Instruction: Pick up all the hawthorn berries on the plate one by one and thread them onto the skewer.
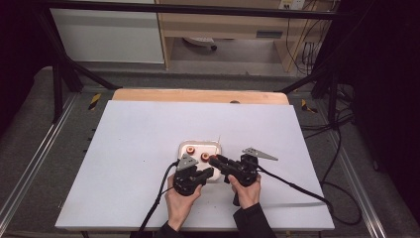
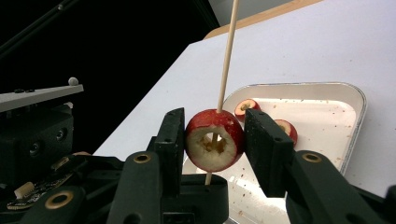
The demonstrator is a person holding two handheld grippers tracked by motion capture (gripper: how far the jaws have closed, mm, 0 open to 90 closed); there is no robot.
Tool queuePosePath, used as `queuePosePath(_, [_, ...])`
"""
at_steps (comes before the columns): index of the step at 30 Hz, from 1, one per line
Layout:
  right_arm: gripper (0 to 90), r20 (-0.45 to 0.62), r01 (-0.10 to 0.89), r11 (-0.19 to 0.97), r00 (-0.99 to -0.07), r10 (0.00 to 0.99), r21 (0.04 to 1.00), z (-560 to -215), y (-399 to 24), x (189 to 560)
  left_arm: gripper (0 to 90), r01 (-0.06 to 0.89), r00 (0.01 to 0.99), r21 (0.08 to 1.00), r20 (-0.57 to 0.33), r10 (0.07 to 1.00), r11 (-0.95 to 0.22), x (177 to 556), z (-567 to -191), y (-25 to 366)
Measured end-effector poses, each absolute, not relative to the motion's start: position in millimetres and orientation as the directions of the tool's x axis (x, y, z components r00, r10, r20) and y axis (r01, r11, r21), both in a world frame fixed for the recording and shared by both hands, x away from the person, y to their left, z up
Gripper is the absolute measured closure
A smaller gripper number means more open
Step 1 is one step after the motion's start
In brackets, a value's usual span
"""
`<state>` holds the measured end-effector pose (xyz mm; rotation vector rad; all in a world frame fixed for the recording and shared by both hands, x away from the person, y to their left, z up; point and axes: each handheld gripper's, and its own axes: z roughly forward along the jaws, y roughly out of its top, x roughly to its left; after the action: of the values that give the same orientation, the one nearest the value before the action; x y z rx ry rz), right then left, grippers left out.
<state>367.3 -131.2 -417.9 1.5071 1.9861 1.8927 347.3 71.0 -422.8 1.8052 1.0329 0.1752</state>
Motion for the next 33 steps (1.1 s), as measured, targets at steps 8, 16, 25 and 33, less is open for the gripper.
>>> queuePosePath(8, [60.0,0.573,0.619,-0.165,-0.549,0.608,0.768,-419,-131,368,88.5,0.549,0.638,0.825,-0.307,0.706,-0.137,346,-424,74])
queuePosePath(16, [43.0,0.513,0.582,-0.12,-0.578,0.634,0.804,-411,-140,370,88.4,0.533,0.645,0.83,-0.273,0.714,-0.165,343,-425,83])
queuePosePath(25, [15.0,0.406,0.584,0.023,-0.591,0.697,0.811,-405,-153,382,88.4,0.512,0.649,0.831,-0.207,0.732,-0.219,337,-426,111])
queuePosePath(33, [7.3,0.318,0.597,0.18,-0.63,0.708,0.781,-405,-160,388,88.4,0.516,0.65,0.818,-0.179,0.738,-0.256,330,-431,133])
